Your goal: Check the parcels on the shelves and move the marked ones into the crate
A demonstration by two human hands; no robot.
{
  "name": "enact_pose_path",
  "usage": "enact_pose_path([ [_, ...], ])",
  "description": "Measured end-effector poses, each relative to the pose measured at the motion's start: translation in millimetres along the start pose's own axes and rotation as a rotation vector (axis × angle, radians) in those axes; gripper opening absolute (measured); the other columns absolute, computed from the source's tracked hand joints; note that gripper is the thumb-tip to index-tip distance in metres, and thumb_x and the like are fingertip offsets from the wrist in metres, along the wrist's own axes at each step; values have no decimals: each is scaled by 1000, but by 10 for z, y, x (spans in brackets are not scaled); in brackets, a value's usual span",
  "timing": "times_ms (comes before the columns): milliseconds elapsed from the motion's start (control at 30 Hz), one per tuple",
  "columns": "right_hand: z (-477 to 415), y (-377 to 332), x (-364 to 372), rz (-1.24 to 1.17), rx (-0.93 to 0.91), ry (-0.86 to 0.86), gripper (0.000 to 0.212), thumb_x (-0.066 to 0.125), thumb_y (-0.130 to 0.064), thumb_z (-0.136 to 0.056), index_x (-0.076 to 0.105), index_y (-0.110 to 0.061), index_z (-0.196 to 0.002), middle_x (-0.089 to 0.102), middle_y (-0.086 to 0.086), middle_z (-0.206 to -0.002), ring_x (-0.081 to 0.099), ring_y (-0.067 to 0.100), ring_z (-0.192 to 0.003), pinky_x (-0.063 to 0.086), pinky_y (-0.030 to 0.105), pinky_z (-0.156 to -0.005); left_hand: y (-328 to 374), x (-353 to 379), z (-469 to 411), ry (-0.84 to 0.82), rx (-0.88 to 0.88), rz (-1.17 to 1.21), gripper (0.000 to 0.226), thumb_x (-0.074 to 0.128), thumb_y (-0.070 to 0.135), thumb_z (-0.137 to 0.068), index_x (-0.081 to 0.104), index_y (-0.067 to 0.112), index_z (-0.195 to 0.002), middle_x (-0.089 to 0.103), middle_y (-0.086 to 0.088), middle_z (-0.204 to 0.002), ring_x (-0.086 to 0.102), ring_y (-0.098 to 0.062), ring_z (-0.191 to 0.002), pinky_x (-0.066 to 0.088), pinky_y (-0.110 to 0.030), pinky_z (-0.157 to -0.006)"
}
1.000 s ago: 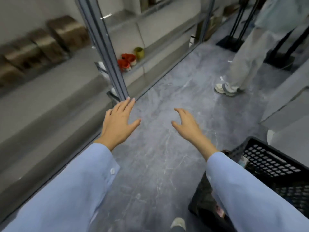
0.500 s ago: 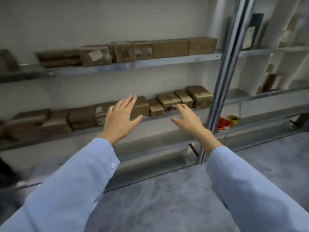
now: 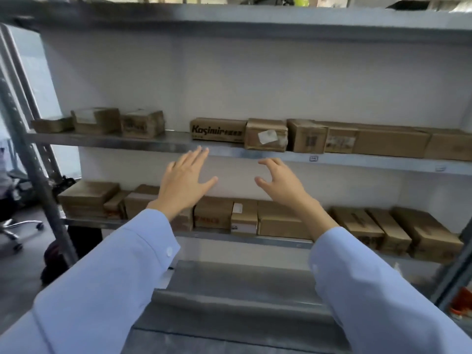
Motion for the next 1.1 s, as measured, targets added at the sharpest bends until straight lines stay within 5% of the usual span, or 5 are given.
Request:
enact_pose_path([
  [500,-2133,-295,281,271,-254,111,57,54,-28,-96,36,-15,-149,38,7,-149,31,27,-138,35,40,-105,-964,346,-1752,136,-60,-138,73,49,56,-94,21,26,-155,20,4,-162,18,-17,-148,17,-37,-116],
  [933,-2823,-37,428,297,-133,109,69,56,-39,-96,25,-20,-154,29,5,-158,27,25,-144,35,42,-110,-1552,1097,-2779,41,49,9,73,58,53,-91,30,24,-151,26,2,-160,29,-20,-144,26,-40,-111],
  [1100,-2983,-98,517,274,-50,132,72,58,-41,-95,24,-21,-155,30,3,-156,30,24,-142,36,41,-108,-1730,1302,-3010,-26,133,121,69,66,50,-85,43,25,-144,42,-1,-152,45,-25,-133,37,-40,-104],
])
Point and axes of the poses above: each hand's wrist, its own z-axis away from the middle knuckle, its own x-axis out of the palm, y = z × x, the point moved 7 cm from there along -z, towards the middle knuckle
